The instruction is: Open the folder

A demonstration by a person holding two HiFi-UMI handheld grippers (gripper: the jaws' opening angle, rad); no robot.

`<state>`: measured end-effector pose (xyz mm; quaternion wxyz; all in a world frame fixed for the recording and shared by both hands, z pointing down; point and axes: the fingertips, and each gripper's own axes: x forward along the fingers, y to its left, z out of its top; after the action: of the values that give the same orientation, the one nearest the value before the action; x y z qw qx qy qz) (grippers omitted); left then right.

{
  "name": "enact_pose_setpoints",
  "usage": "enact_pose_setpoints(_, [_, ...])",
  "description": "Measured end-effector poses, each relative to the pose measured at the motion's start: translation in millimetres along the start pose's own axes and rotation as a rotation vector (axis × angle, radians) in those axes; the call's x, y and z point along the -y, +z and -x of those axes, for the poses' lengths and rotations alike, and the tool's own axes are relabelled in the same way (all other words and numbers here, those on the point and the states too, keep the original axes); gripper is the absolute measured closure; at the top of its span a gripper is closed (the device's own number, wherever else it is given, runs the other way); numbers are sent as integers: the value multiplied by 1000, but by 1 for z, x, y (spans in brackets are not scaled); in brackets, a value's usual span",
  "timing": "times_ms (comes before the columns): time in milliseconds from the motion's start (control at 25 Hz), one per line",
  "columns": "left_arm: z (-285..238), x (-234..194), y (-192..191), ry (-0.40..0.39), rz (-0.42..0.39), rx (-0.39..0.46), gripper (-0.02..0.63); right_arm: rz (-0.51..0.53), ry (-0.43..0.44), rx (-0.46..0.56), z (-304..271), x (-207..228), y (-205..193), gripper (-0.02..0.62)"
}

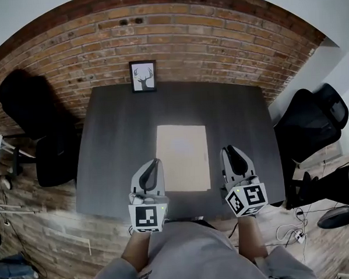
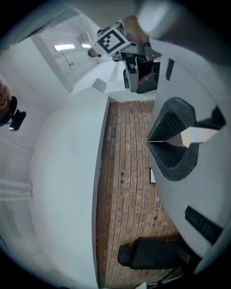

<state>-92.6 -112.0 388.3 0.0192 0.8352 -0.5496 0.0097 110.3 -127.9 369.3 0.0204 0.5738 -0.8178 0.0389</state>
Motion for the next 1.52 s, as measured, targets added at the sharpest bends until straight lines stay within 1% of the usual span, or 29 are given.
enact_pose_setpoints(200, [-3, 13, -11, -7, -17, -27, 598, -13, 35, -50, -8, 9, -20, 543])
enact_pose_setpoints(360, [-7, 21, -18, 10, -18, -45, 598, -19, 41, -91, -10, 21, -42, 534])
enact_pose_setpoints(480, [-10, 29, -22, 2, -25, -62, 597, -28, 48, -123, -11, 29, -55, 526])
enact_pose_setpoints(520, [-12, 32, -23, -7, -27, -65, 558, -31, 51, -128, -13, 32, -57, 525])
enact_pose_setpoints(560, [-14, 36, -23, -16, -30, -68, 490, -33, 54, -131, -14, 34, -59, 523])
enact_pose_setpoints(600, [-16, 39, -24, -23, -33, -69, 471, -35, 58, -136, -14, 35, -61, 523])
enact_pose_setpoints(760, [-22, 48, -34, -34, -41, -96, 475, -37, 72, -167, -16, 41, -75, 523])
enact_pose_setpoints(1240, [-25, 75, -84, -90, -165, -194, 462, -40, 92, -349, -12, 46, -153, 504])
enact_pose_setpoints(1360, [-25, 80, -97, -111, -198, -225, 457, -43, 96, -386, -10, 46, -168, 500])
enact_pose_setpoints(1520, [-26, 88, -121, -162, -240, -287, 454, -78, 90, -440, -8, 47, -192, 494])
